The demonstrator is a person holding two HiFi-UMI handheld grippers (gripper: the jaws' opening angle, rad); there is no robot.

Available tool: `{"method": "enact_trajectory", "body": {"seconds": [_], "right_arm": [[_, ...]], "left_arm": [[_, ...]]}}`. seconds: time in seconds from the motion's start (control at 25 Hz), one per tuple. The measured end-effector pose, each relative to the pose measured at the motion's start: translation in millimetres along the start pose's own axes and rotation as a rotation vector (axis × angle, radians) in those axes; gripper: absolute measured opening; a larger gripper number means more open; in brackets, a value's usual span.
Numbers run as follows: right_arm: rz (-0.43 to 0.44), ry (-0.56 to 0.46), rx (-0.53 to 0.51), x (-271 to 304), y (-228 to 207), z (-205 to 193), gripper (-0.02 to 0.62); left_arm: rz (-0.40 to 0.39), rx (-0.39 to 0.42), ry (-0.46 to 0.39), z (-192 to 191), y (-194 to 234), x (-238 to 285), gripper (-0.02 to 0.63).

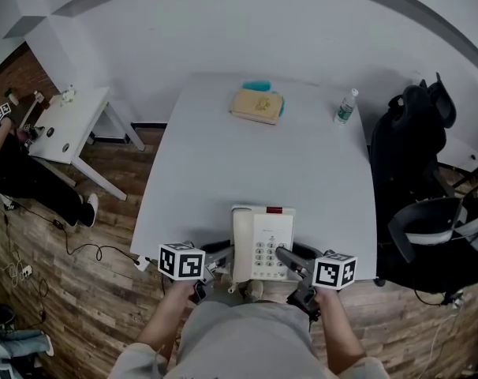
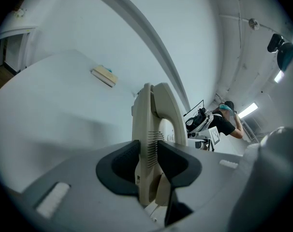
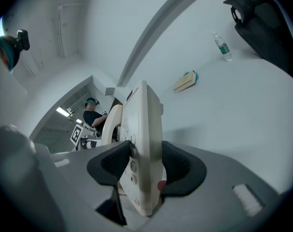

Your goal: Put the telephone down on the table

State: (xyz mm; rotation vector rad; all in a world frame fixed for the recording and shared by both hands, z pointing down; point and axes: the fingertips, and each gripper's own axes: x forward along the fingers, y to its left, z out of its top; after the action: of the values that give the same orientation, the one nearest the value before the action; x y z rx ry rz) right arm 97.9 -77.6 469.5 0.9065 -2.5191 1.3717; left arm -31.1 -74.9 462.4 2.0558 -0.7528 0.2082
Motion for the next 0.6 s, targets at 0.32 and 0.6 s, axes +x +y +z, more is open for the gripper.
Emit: {"method": "enact_trajectory", "body": {"seconds": [0.32,0.6], "right_arm": [[-0.027,-0.024,0.030,8.8,0.3,8.2,0.218],[-0.038,-0.033,0.048,20.0,-0.8,14.1,0.218]], "left_arm": [[-0.023,0.003,0.048,13.9,8.4,0.2,0.133],[-0.036,0.005,0.063,25.3,19.6,1.6,0.133]]}}
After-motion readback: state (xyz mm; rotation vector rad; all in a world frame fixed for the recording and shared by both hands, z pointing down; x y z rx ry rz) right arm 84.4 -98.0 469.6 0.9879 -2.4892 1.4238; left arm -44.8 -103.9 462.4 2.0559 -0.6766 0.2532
